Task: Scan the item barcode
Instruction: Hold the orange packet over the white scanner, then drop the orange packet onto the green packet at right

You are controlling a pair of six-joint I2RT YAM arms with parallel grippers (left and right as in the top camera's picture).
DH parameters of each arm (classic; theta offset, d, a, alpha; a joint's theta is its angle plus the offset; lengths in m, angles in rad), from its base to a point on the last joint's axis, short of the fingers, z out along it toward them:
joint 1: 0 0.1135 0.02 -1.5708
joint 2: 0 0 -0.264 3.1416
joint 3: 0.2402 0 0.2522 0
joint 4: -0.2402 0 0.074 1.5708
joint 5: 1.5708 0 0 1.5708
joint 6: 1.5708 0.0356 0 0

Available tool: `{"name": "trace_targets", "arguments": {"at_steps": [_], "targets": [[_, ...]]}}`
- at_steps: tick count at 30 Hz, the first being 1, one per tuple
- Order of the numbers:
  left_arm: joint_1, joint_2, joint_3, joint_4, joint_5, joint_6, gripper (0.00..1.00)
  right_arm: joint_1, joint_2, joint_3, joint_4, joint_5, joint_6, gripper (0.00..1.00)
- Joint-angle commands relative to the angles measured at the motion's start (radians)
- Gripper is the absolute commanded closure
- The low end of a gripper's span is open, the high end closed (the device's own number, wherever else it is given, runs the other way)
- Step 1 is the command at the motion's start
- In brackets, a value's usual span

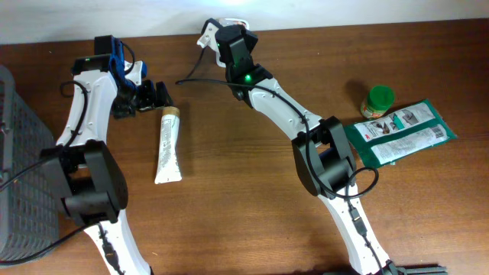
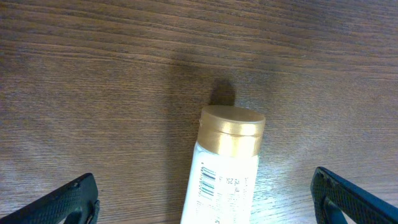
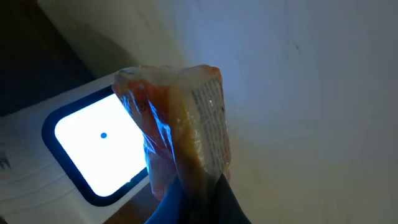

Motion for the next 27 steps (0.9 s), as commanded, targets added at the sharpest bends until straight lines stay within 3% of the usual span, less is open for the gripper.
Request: {"name": "trace_targets", "arguments": {"at_steps": [1,3,6,9,11,16,20,27], "targets": [[0.003,-0.028,0.015,-0.001,0.000,0.011,0.01,0.002,-0.080,0.006,-0.038,-0.002,0.180,0.96],[0.003,-0.028,0.015,-0.001,0.000,0.011,0.01,0.002,-0.145,0.006,-0.142,-0.039,0.295,0.96],[0.003,-0.028,0.016,-0.001,0.000,0.011,0.01,-0.006,-0.255,0.006,-0.341,-0.124,0.612,0.96],[0.003,-0.028,0.015,-0.001,0.000,0.011,0.01,-0.035,-0.389,0.006,-0.568,-0.394,0.828,0.96],[0.003,-0.028,0.015,-0.001,0.000,0.011,0.01,-0.069,-0.479,0.006,-0.736,-0.537,0.898,0.96],[0.003,-0.028,0.016,-0.002,0.000,0.011,0.01,-0.171,-0.613,0.006,-1.103,-0.603,0.978,0.96],[0.003,-0.028,0.015,-0.001,0.000,0.011,0.01,-0.300,-0.607,-0.011,-1.376,-0.603,1.080,0.96],[0.003,-0.028,0.015,-0.001,0.000,0.011,0.01,-0.525,-0.596,-0.260,-1.423,-0.602,1.157,0.96]]}}
